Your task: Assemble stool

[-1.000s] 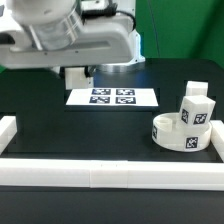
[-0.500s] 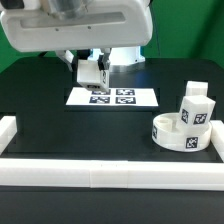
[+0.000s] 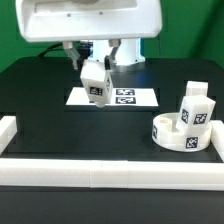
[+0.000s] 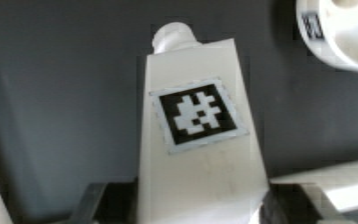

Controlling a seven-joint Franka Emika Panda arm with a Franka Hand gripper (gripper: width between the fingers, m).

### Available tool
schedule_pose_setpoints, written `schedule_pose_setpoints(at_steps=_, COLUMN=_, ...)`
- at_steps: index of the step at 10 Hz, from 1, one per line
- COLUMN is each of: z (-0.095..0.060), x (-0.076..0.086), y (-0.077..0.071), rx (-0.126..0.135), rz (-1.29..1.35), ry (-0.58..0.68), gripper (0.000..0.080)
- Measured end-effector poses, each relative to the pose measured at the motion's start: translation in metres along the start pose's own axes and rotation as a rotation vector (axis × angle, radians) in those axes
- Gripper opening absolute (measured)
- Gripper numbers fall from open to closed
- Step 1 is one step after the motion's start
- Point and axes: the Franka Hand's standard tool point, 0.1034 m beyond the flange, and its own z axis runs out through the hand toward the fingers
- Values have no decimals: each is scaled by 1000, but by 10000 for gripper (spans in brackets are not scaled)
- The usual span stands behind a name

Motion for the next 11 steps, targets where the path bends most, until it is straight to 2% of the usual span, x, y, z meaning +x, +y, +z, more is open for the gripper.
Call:
schedule_pose_setpoints(at_steps=1, z=-1, x=-3, y=-10, rx=-1, rz=-4, ry=61, gripper=324)
schedule_pose_setpoints(at_steps=2, z=-2, x=-1, y=-12, rx=0, rz=-1, ry=113, gripper=324)
schedule_pose_setpoints(at_steps=6, z=-1, x=2, y=-7, rx=-36, rz=-16, ry=386, gripper=324)
schedule_pose_setpoints(at_steps=7, z=-6, x=0, y=-8, rx=-34, rz=-3, ry=457, gripper=324)
schedule_pose_setpoints(at_steps=9, z=-15, x=-2, y=-15, rx=-5, rz=6, ry=472, gripper=324)
schedule_pose_setpoints(at_steps=11, z=-21, x=0, y=-25, rx=12, rz=0, ry=492, gripper=324)
